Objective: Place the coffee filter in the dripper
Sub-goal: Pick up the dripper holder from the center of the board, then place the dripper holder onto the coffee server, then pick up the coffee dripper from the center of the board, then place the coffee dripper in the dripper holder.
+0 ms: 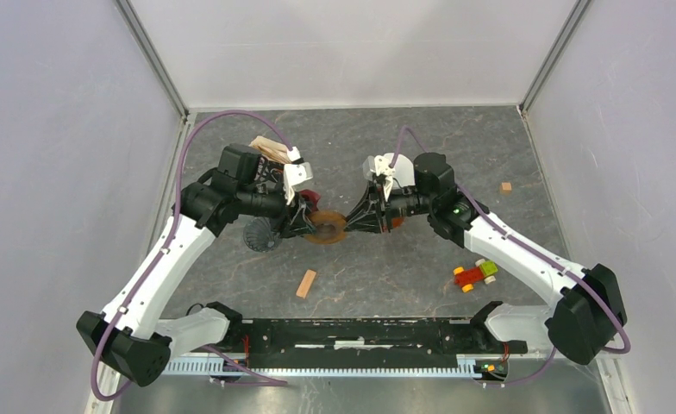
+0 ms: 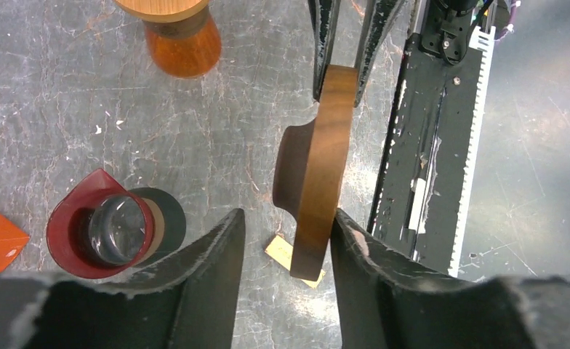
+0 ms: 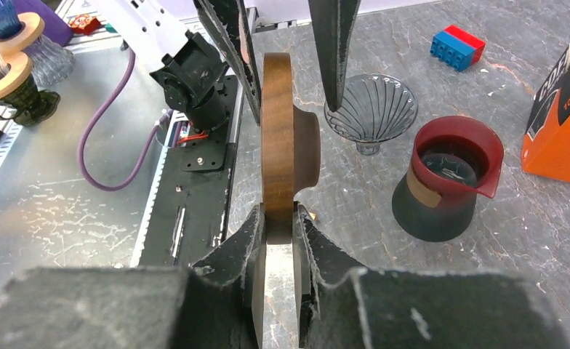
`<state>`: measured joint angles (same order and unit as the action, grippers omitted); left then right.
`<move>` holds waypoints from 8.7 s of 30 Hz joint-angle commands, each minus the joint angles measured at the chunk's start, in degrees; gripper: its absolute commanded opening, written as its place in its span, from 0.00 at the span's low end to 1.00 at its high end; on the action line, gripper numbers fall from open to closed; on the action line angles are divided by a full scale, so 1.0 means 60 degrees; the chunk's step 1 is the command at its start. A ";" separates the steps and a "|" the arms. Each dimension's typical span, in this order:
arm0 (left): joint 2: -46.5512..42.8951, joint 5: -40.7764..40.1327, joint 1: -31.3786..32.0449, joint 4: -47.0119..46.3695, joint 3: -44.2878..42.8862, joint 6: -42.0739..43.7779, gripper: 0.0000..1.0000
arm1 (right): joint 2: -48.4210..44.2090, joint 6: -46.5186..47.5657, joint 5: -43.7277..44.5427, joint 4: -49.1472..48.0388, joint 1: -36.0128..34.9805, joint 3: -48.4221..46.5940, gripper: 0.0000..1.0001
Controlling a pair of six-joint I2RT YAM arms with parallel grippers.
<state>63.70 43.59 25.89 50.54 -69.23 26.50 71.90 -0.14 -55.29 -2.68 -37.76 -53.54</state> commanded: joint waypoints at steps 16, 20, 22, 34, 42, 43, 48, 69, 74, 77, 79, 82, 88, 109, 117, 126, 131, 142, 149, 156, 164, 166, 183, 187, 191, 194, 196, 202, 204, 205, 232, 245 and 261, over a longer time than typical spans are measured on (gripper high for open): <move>0.0468 0.1310 -0.0311 -0.0054 -0.0336 -0.0711 0.03 | -0.0307 -0.0324 -0.0413 -0.0840 0.0301 0.0249 0.00; 0.0549 0.1674 -0.0510 -0.0960 -0.0019 -0.2047 0.02 | -0.0363 -0.0178 -0.0172 -0.0677 0.0315 0.0161 0.14; 0.0520 0.1969 -0.0871 -0.1467 0.0142 -0.2763 0.02 | -0.0420 -0.0057 -0.0007 -0.0398 0.0327 0.0068 0.25; 0.0661 0.2596 -0.4071 -0.4542 0.2105 -0.6914 0.02 | -0.1193 0.1763 0.1187 0.1031 0.0519 -0.0015 0.79; 0.0899 0.3156 -0.5202 -0.8346 0.4022 -1.0613 0.02 | -0.1304 0.1796 0.1115 0.0808 0.0682 0.0411 0.79; 0.0989 0.3236 -0.5250 -0.8819 0.4137 -1.0926 0.02 | -0.1319 0.1782 0.1101 0.0787 0.0697 0.0423 0.79; 0.1305 0.3386 -0.5299 -0.9790 0.4488 -1.1946 0.02 | -0.1416 0.1781 0.1098 0.0613 0.0770 0.0578 0.79; 0.1901 0.2985 -0.5211 -0.9845 0.5150 -1.2575 0.02 | -0.1695 0.1920 0.0842 0.0593 0.1179 0.0765 0.87; 0.2070 0.3066 -0.5079 -0.9845 0.5202 -1.2689 0.02 | -0.1684 0.1943 0.0872 0.0593 0.1208 0.0807 0.87; 0.2151 0.3062 -0.5004 -0.9845 0.5200 -1.2680 0.02 | -0.1667 0.1958 0.0923 0.0592 0.1217 0.0830 0.87; 0.2209 0.3040 -0.5002 -0.9859 0.5235 -1.2679 0.02 | -0.1652 0.1957 0.0934 0.0600 0.1226 0.0822 0.87; 0.2330 0.3019 -0.5003 -0.9889 0.5244 -1.2733 0.02 | -0.1627 0.1928 0.0953 0.0593 0.1232 0.0823 0.87; 0.2710 0.3157 -0.5003 -1.0180 0.5249 -1.3029 0.02 | -0.1614 0.1928 0.0967 0.0579 0.1239 0.0866 0.87; 0.2337 0.2912 -0.4996 -0.8998 0.5000 -1.2056 0.33 | -0.1686 0.1927 0.0777 0.0535 0.1247 0.0999 0.88; 0.2074 0.2814 -0.4997 -0.8218 0.4786 -1.1361 0.38 | -0.1854 0.1979 0.0766 0.0578 0.1240 0.1064 0.88; 0.1684 0.2550 -0.4994 -0.7349 0.4589 -1.0750 0.45 | -0.2003 0.1972 0.0718 0.0562 0.1236 0.1126 0.89; 0.1542 0.2329 -0.5004 -0.6319 0.4314 -1.0006 0.48 | -0.2065 0.1972 0.0718 0.0549 0.1241 0.1199 0.89; 0.1150 0.0866 -0.5044 -0.2513 0.2927 -0.6579 0.61 | -0.2109 0.2045 0.0748 0.0611 0.1245 0.1245 0.90; 0.0504 -0.2364 -0.5105 -0.0553 0.1910 -0.3984 0.61 | -0.2028 0.2034 0.0717 0.0593 0.1239 0.1247 0.90; 0.0819 -0.4928 -0.5105 0.0122 0.1777 -0.2071 0.64 | -0.1925 0.1960 0.0589 0.0521 0.1241 0.1262 0.90; 0.1755 -0.5325 -0.5106 -0.0265 0.2268 -0.1725 0.65 | -0.1851 0.1899 0.0557 0.0520 0.1239 0.1275 0.90; 0.2027 -0.5217 -0.5105 -0.0377 0.2356 -0.1742 0.63 | -0.1848 0.1884 0.0550 0.0527 0.1239 0.1262 0.91; 0.3833 -0.3838 -0.5091 -0.0280 0.1697 -0.1725 0.31 | -0.1904 0.1987 0.0645 0.0520 0.1278 0.1423 0.91; 0.3684 -0.3875 -0.5084 0.0153 0.1330 -0.1494 0.07 | -0.1919 0.2001 0.0691 0.0520 0.1294 0.1438 0.91; 0.3230 -0.3993 -0.5102 0.1360 0.0396 -0.0956 0.02 | -0.1879 0.2001 0.0704 0.0512 0.1298 0.1409 0.91; 0.3027 -0.3669 -0.5092 0.2780 -0.0817 -0.0611 0.02 | -0.1864 0.1987 0.0769 0.0519 0.1305 0.1339 0.90; 0.3011 -0.3221 -0.5092 0.3785 -0.1668 -0.0444 0.02 | -0.1821 0.1972 0.0788 0.0520 0.1299 0.1281 0.90; 0.3650 -0.1617 -0.5022 0.5809 -0.4002 -0.0718 0.02 | -0.1618 0.1826 0.0748 0.0521 0.1299 0.1051 0.90; 0.3926 -0.1250 -0.4829 0.5893 -0.4644 -0.1064 0.02 | -0.1593 0.1825 0.0759 0.0520 0.1316 0.0965 0.89; 0.4089 -0.1154 -0.4689 0.5893 -0.4872 -0.1325 0.02 | -0.1575 0.1870 0.0808 0.0521 0.1299 0.0908 0.88; 0.5949 -0.1416 -0.3009 0.3866 -0.5959 -0.4008 0.02 | 0.1429 0.8072 0.7502 0.3872 -0.2984 -0.3313 0.81; 0.5657 -0.1338 -0.3011 0.3638 -0.5165 -0.3895 0.02 | 0.2342 0.8768 0.8234 0.4120 -0.3575 -0.4238 0.80; 0.5925 -0.1322 -0.3011 0.3256 -0.4622 -0.3890 0.02 | 0.4306 0.9431 0.8407 0.5025 -0.3808 -0.5879 0.55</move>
<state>99.81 33.41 7.99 72.10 -97.76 3.79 96.05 54.74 -4.95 25.76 -60.29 -85.06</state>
